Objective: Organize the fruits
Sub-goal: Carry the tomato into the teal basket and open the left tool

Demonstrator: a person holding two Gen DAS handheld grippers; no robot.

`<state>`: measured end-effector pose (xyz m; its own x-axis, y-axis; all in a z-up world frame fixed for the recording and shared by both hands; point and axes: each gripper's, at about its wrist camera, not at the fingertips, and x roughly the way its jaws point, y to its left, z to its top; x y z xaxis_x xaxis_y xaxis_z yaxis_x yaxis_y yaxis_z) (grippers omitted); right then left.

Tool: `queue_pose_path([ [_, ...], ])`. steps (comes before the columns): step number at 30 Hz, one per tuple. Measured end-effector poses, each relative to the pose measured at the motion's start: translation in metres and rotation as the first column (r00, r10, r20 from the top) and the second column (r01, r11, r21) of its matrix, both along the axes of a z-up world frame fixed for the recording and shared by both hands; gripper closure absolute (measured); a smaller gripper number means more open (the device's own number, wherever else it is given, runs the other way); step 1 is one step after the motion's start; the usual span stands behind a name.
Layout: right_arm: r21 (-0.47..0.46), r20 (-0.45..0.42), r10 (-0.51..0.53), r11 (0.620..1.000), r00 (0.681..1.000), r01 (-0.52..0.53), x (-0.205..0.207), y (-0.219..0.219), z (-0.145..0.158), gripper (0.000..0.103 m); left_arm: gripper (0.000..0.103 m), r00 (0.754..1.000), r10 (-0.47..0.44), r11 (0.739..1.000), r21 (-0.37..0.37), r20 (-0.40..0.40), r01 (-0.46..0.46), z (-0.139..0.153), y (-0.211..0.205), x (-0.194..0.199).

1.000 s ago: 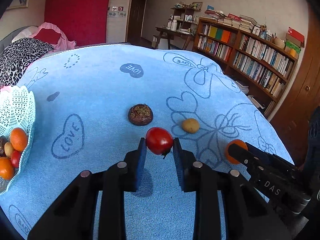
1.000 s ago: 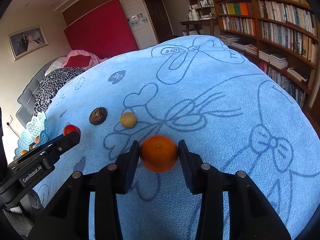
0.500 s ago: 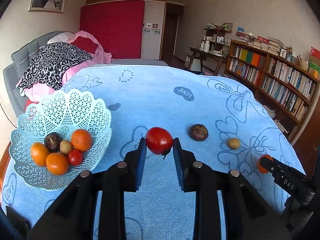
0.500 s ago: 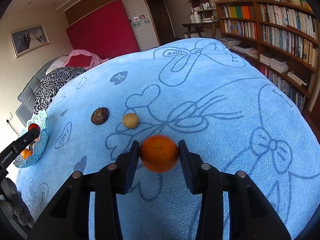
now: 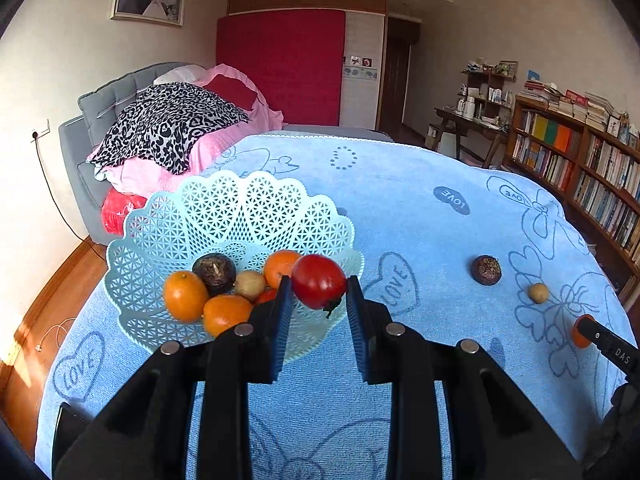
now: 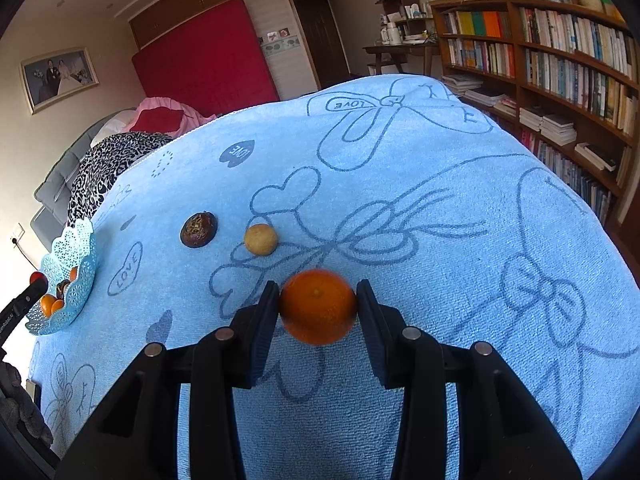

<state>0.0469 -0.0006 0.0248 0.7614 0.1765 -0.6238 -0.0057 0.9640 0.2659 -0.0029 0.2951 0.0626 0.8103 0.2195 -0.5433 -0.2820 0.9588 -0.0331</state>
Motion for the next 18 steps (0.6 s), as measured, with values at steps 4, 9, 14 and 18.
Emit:
queue_pose_path([
  [4,-0.001,-0.002,0.000,1.000,1.000,0.000,0.000,0.000,-0.001,0.063,0.075,0.999,0.043,0.999,0.003,0.001,-0.043,-0.002,0.014,-0.011],
  [9,-0.002,-0.002,-0.001,1.000,1.000,0.001,0.000,0.000,-0.001,0.063,0.075,0.996,0.086,0.996,0.011,0.004,-0.086,-0.005,0.026,-0.021],
  [14,-0.008,-0.003,-0.003,1.000,1.000,0.003,-0.001,-0.001,-0.002,0.063,0.065,0.991,0.130,0.991,0.005,0.017,-0.130,-0.007,0.036,-0.028],
  [18,-0.023,-0.005,-0.003,1.000,1.000,0.003,-0.001,0.001,-0.002,0.063,0.048,0.985,0.166,0.986,-0.007,0.050,-0.166,-0.006,0.038,-0.033],
])
